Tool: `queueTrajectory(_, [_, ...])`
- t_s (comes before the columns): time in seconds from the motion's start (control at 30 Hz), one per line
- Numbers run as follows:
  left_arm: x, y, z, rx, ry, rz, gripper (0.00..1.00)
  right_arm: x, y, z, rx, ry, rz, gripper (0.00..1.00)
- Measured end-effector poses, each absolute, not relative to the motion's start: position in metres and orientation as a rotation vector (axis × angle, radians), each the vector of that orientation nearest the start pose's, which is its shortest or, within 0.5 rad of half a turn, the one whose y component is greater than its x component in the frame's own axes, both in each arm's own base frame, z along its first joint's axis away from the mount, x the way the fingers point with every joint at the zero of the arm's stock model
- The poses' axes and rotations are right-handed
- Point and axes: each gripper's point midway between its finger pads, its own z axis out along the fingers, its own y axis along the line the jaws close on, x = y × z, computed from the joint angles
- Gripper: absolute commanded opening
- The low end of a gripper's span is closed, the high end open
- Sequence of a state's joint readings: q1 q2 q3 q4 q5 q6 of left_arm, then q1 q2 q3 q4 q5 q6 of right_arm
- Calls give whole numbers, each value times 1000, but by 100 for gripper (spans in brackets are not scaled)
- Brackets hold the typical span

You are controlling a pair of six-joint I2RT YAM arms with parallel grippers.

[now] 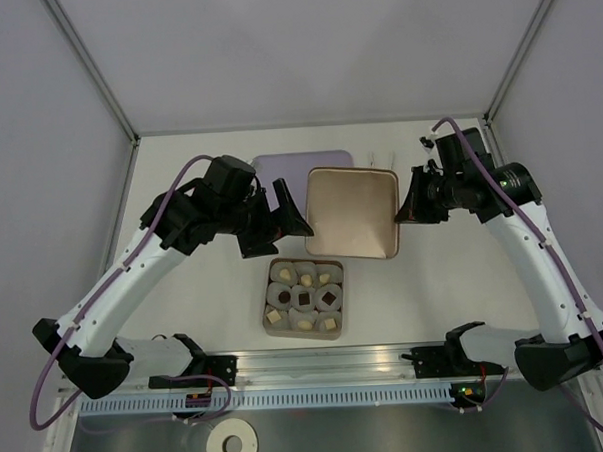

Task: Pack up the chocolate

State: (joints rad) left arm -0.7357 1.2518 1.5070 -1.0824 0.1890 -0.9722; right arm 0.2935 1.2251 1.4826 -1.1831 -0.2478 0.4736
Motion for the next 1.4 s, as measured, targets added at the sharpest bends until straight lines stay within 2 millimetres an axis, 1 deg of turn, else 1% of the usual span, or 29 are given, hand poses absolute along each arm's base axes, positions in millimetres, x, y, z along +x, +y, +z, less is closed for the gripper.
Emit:
queueTrajectory(0.13, [187,-260,296,-193,2599,-963,100,220,157,287,63,2568,684,0])
queueTrajectory(0.23, [189,-262,299,-190,2584,-976,98,207,174,292,17,2585,740,1])
queueTrajectory(0.27, [190,-263,299,-190,2580,-979,96,202,179,292,2,2596,755,0])
queueTrajectory(0.37, [194,-266,302,-196,2562,-997,71,190,190,294,-39,2615,802,0])
queueTrajectory(0.4, [195,-267,304,-203,2556,-1004,51,187,193,295,-51,2617,816,1])
queueTrajectory(0.47, [196,-270,307,-231,2545,-1026,33,184,195,296,-62,2618,837,1])
queueTrajectory(0.5, [197,-271,309,-236,2542,-1034,22,183,195,296,-67,2617,834,6])
queueTrajectory(0.53, [196,-274,314,-249,2534,-1069,18,182,193,294,-65,2626,823,11])
queueTrajectory(0.57, [198,-278,323,-255,2505,-1114,14,181,192,292,-62,2639,815,19])
queueTrajectory(0.6, [200,-280,329,-257,2479,-1128,13,180,193,292,-65,2642,827,44])
queueTrajectory(0.67, [198,-277,327,-280,2493,-1117,10,180,199,298,-100,2614,861,59])
queueTrajectory(0.7, [198,-278,326,-300,2500,-1121,7,181,201,302,-124,2595,871,74])
queueTrajectory(0.73, [198,-276,323,-329,2509,-1112,7,181,202,307,-153,2575,875,80])
queueTrajectory(0.77, [197,-274,318,-369,2535,-1093,7,181,203,313,-193,2553,867,88])
queueTrajectory(0.83, [194,-269,311,-445,2579,-1050,7,185,204,329,-277,2482,839,98])
queueTrajectory(0.87, [192,-264,305,-496,2623,-1006,2,187,207,340,-335,2428,826,98])
queueTrajectory(0.93, [192,-258,299,-601,2692,-917,2,183,216,361,-470,2326,820,98])
queueTrajectory(1.0, [202,-258,300,-695,2718,-872,2,171,230,376,-612,2233,820,98])
queueTrajectory(1.07, [216,-260,301,-781,2720,-897,2,156,247,386,-757,2147,822,98])
queueTrajectory(1.13, [223,-256,293,-894,2749,-898,2,141,266,392,-887,2063,797,98])
queueTrajectory(1.17, [225,-253,290,-942,2759,-894,2,132,276,390,-962,2028,787,98])
queueTrajectory(1.27, [233,-245,286,-1033,2762,-895,2,114,300,375,-1136,1974,710,98])
queueTrajectory(1.33, [235,-242,289,-1063,2753,-916,2,114,313,360,-1208,1959,640,98])
queueTrajectory(1.4, [234,-243,291,-1067,2757,-934,2,125,323,348,-1222,1945,554,98])
